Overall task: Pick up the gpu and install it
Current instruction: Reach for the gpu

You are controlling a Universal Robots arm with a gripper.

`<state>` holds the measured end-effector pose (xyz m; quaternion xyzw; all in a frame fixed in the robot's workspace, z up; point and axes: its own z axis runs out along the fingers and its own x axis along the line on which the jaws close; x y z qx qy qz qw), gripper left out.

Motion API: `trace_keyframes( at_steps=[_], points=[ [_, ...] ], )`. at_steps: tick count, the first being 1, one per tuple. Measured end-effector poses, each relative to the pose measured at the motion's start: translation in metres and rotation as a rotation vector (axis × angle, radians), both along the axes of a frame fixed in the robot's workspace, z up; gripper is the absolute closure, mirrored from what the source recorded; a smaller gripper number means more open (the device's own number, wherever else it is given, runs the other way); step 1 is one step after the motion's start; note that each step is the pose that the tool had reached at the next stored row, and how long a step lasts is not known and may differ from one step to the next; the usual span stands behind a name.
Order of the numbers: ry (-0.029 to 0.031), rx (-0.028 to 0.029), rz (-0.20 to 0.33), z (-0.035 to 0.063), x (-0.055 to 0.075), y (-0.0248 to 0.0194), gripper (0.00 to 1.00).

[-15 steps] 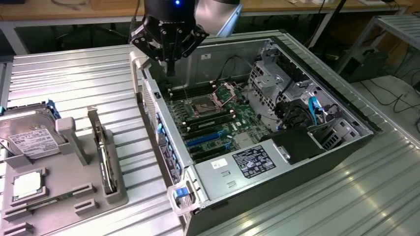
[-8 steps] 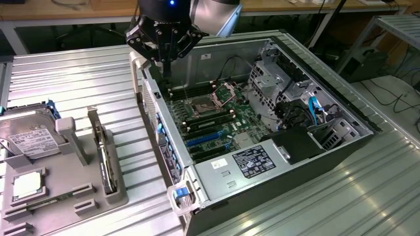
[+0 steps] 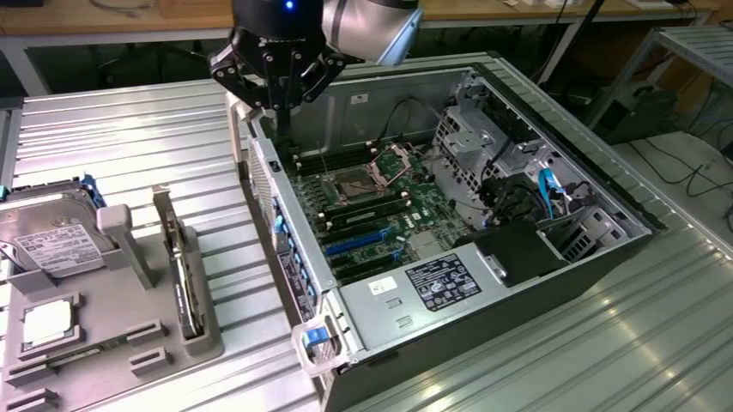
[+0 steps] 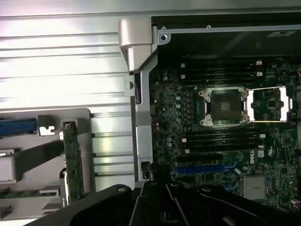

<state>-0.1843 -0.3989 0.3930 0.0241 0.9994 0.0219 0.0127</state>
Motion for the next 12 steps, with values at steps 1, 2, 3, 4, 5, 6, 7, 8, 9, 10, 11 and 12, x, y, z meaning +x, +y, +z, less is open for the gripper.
trace_keyframes(
  at_steps=[1,2,3,4,5,6,7,8,9,10,11,12],
  points=[
    [0.0000,0.0000,0.000,0.0000,-0.001,0.0000,0.89],
    [0.0000,0.0000,0.000,0.0000,-0.002,0.0000,0.89],
    [0.0000,0.0000,0.000,-0.0001,-0.003,0.0000,0.89],
    [0.0000,0.0001,0.000,-0.0001,-0.004,0.0000,0.89],
    [0.0001,0.0000,0.000,-0.0001,-0.005,0.0000,0.89],
    [0.0001,-0.0001,0.000,-0.0001,-0.006,0.0000,0.89],
    [0.0001,0.0000,0.000,-0.0002,-0.008,0.0000,0.89],
    [0.0001,0.0000,0.000,-0.0002,-0.009,0.0000,0.89],
    [0.0001,0.0000,0.000,-0.0002,-0.010,0.0000,0.89],
    [0.0001,0.0000,0.000,-0.0002,-0.012,0.0000,0.89],
    [0.0001,0.0000,0.000,-0.0002,-0.013,0.0000,0.89],
    [0.0001,-0.0001,0.000,-0.0002,-0.014,0.0000,0.89]
  ],
)
